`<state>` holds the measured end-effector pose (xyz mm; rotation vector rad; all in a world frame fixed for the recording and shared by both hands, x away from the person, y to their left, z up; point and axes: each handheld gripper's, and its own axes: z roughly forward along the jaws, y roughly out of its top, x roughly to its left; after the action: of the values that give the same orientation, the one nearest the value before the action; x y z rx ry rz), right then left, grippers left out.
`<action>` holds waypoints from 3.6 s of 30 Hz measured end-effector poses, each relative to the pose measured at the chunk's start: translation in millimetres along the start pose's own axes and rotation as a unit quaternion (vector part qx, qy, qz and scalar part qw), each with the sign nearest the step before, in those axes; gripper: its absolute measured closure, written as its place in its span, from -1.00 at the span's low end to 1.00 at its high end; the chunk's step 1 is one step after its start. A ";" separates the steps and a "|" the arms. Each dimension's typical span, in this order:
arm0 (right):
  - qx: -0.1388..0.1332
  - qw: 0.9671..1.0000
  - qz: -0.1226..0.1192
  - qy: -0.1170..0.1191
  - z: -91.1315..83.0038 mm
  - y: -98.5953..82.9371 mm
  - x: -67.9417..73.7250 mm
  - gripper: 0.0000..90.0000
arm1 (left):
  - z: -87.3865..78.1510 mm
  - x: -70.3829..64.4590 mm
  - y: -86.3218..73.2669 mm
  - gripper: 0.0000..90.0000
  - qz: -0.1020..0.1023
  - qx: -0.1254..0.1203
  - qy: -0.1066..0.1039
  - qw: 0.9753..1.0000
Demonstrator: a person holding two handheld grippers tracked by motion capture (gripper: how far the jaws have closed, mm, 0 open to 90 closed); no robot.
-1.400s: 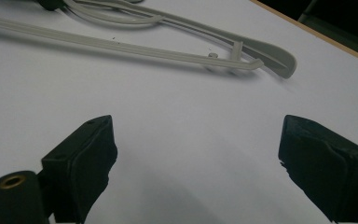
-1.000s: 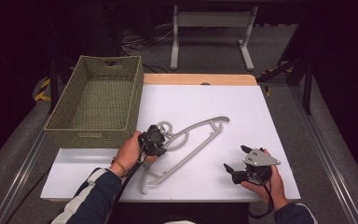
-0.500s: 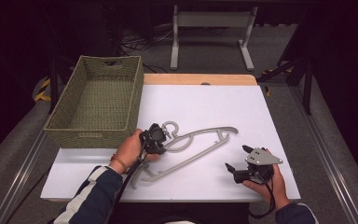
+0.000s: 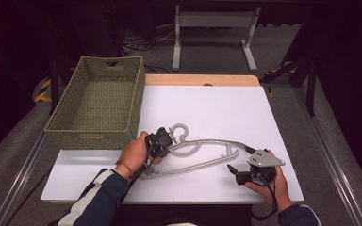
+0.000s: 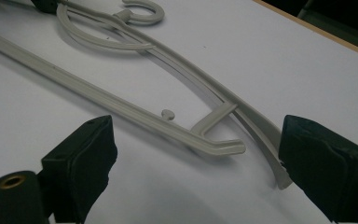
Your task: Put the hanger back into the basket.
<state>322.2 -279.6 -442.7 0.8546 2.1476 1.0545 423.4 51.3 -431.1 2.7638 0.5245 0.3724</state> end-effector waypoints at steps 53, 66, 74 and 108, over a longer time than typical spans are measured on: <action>-0.034 0.999 0.009 -0.038 -11.7 -0.5 -7.1 -0.74 | -122.6 36.0 -43.0 0.82 -0.129 -0.249 0.095 0.955; -0.029 0.999 0.010 -0.035 -9.7 -1.3 -6.5 -0.74 | -147.7 79.2 -70.0 0.82 -0.195 -0.227 0.087 0.950; -0.026 0.999 0.010 -0.034 -8.2 -2.0 -6.7 -0.74 | -157.8 110.6 -84.2 0.82 -0.223 -0.210 0.101 0.947; -0.010 1.000 0.009 -0.026 -2.4 -4.4 -4.2 -0.74 | -137.4 204.1 -133.8 0.81 -0.313 -0.166 0.144 0.924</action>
<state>321.8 -286.0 -444.2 0.8831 2.0878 1.0496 523.3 283.4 -310.2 2.0797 1.2394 0.6369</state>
